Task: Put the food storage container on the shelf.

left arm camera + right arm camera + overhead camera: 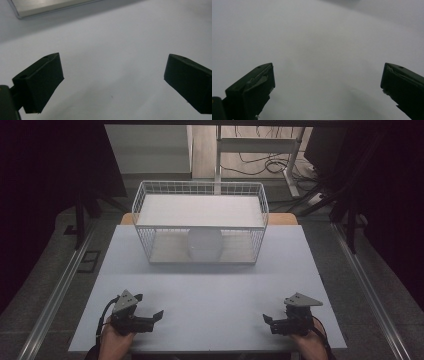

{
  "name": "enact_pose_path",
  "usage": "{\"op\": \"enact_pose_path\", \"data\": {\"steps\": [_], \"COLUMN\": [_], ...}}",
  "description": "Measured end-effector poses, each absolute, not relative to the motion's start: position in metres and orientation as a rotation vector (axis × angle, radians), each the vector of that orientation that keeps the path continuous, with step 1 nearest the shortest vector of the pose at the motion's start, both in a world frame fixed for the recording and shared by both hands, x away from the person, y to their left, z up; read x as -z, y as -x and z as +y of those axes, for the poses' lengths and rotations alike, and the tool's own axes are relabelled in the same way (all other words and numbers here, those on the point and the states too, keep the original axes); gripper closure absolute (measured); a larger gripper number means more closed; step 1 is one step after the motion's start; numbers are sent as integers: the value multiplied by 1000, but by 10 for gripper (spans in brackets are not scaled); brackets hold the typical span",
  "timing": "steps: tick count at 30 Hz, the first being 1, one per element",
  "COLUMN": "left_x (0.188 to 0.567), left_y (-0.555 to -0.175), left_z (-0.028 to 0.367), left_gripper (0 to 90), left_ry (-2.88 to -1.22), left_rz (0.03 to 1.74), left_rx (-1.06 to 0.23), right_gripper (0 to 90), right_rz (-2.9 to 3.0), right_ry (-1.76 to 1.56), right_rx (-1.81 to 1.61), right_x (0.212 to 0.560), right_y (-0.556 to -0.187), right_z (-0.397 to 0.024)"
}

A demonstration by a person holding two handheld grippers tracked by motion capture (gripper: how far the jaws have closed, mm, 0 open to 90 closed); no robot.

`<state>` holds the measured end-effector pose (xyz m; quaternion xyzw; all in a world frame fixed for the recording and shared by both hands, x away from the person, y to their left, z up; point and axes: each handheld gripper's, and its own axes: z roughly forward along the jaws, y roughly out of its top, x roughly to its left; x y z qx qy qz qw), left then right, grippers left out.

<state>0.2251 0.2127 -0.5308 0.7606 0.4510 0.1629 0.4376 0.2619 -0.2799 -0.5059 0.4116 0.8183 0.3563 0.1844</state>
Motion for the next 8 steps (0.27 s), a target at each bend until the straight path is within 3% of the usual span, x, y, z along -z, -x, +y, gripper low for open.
{"op": "enact_pose_path", "data": {"steps": [8], "left_x": [534], "left_y": [-227], "left_z": [209], "left_gripper": [14], "left_ry": [-1945], "left_rz": [1130], "left_rx": [-400], "right_gripper": [0], "right_rz": [2312], "right_ry": [-1186], "right_rx": [-994], "right_x": [507], "right_y": [-264], "right_z": [-281]}}
